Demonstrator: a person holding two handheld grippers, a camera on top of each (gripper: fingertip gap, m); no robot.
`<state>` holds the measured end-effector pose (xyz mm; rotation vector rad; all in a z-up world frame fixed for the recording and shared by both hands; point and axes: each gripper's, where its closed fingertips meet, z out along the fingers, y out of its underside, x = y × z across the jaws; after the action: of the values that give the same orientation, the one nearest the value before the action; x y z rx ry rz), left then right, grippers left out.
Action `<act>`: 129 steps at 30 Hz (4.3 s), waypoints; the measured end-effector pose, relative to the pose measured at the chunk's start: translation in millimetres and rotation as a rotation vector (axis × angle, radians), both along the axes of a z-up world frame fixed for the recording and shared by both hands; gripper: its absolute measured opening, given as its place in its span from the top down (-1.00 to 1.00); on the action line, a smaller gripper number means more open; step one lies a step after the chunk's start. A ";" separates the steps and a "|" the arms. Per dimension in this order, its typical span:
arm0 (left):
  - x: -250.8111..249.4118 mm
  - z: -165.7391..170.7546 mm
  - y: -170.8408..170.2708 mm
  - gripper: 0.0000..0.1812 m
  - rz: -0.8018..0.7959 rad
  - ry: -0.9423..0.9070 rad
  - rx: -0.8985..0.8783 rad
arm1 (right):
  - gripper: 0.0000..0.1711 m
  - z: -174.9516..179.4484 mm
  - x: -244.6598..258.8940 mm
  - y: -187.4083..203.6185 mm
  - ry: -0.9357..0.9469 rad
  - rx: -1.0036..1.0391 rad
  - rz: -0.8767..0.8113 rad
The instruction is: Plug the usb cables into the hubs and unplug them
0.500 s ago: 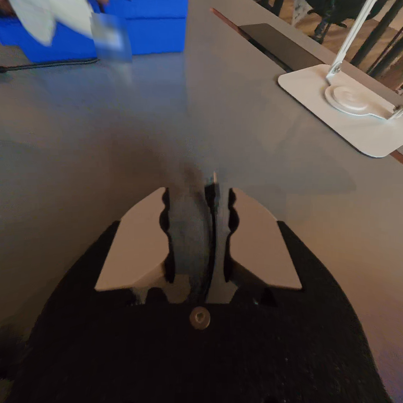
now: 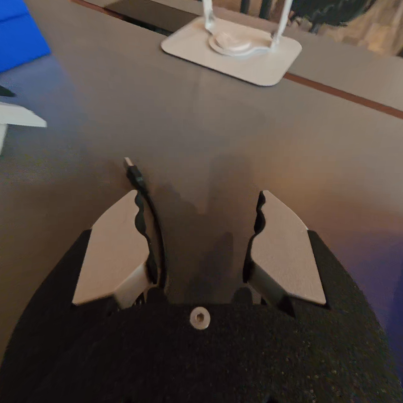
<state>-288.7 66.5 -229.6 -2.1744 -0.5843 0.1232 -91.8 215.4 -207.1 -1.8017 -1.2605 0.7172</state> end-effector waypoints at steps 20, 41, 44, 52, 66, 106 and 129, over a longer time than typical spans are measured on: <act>10.2 23.0 0.8 1.00 -0.041 0.116 0.130 | 1.00 77.2 -44.9 -155.1 0.278 0.158 0.578; 12.4 62.7 -15.8 0.86 -0.125 0.305 0.213 | 0.78 35.4 -36.4 -133.5 0.032 0.178 0.536; 12.9 83.7 -26.2 0.77 -0.163 0.238 0.265 | 0.63 11.8 -21.1 -88.5 -0.100 0.199 0.402; -29.5 167.0 -137.6 0.87 -0.071 0.281 0.314 | 0.68 26.7 -49.2 -103.9 -0.067 0.150 0.544; -98.1 138.0 -247.6 0.87 0.157 0.249 0.178 | 0.64 89.6 -333.4 -273.7 -0.359 0.234 1.326; -122.0 137.7 -246.6 0.87 0.182 0.347 0.286 | 0.96 397.6 -420.8 -207.9 0.436 -0.271 0.932; -133.3 116.0 -251.5 0.86 0.216 0.314 0.201 | 0.96 257.9 -458.2 -226.4 0.275 -0.375 1.035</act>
<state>-422.0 -184.9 -113.6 -1.8454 -0.6186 0.4912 -549.9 -11.0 50.8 -1.1318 -1.9292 1.7876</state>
